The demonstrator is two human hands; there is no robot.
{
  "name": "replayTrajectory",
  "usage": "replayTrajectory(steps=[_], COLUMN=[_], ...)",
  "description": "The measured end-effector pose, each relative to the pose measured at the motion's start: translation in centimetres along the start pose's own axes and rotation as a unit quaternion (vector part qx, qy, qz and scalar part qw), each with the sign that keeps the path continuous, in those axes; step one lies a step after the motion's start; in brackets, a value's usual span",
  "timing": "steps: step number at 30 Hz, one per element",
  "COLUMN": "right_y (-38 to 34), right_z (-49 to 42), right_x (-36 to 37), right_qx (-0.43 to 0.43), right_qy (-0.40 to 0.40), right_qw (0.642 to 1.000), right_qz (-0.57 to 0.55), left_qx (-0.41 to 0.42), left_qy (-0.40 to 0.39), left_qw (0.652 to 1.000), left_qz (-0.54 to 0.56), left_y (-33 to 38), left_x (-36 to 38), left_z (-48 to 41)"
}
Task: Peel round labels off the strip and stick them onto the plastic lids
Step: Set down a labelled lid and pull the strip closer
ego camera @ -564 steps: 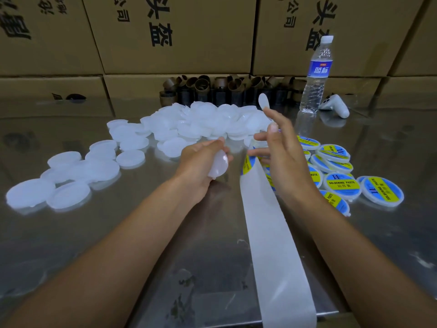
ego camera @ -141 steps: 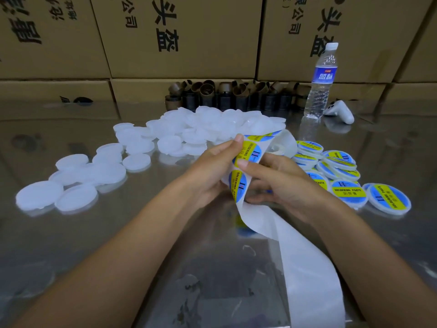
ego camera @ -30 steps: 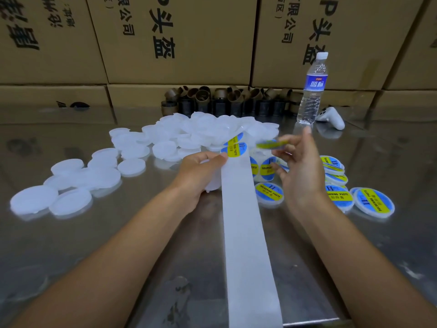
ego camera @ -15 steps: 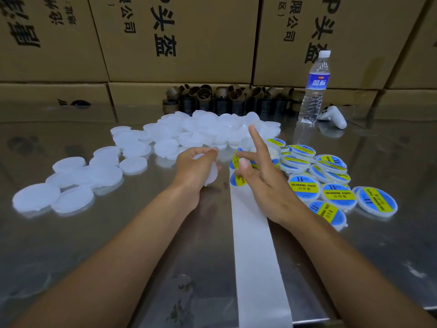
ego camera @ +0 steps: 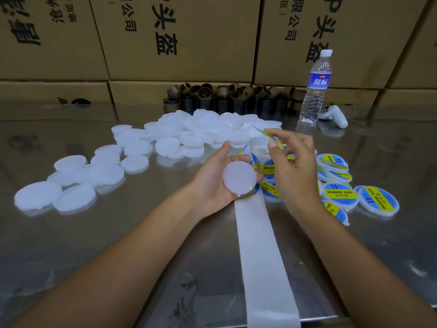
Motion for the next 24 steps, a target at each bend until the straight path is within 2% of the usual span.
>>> replayTrajectory(steps=[3, 12, 20, 24], right_y=[-0.1, 0.6, 0.5, 0.3], right_z=[-0.2, 0.5, 1.6, 2.2], right_x=[-0.2, 1.4, 3.3, 3.7], right_qx=[0.012, 0.105, 0.117, 0.093], right_qy=[0.007, -0.085, -0.189, -0.222], right_qw=[1.000, 0.985, 0.968, 0.966], right_qz=[-0.012, -0.108, -0.120, -0.095], left_qx=[0.006, 0.021, 0.038, 0.045], left_qy=[0.011, 0.032, -0.031, -0.029], left_qw=[1.000, 0.999, 0.998, 0.998], left_qz=[-0.004, -0.013, -0.024, -0.037], left_y=[0.2, 0.3, 0.4, 0.3], left_x=[-0.3, -0.7, 0.5, 0.6], left_z=[-0.1, -0.4, 0.0, -0.1])
Point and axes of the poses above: each hand's wrist, its own z-axis away from the middle knuckle, its own x-axis out of the palm, y = z × x, the point moved 9 cm from there along -z, towards the middle knuckle, and after that the axes turned 14 degrees about y, right-handed, at the moved point
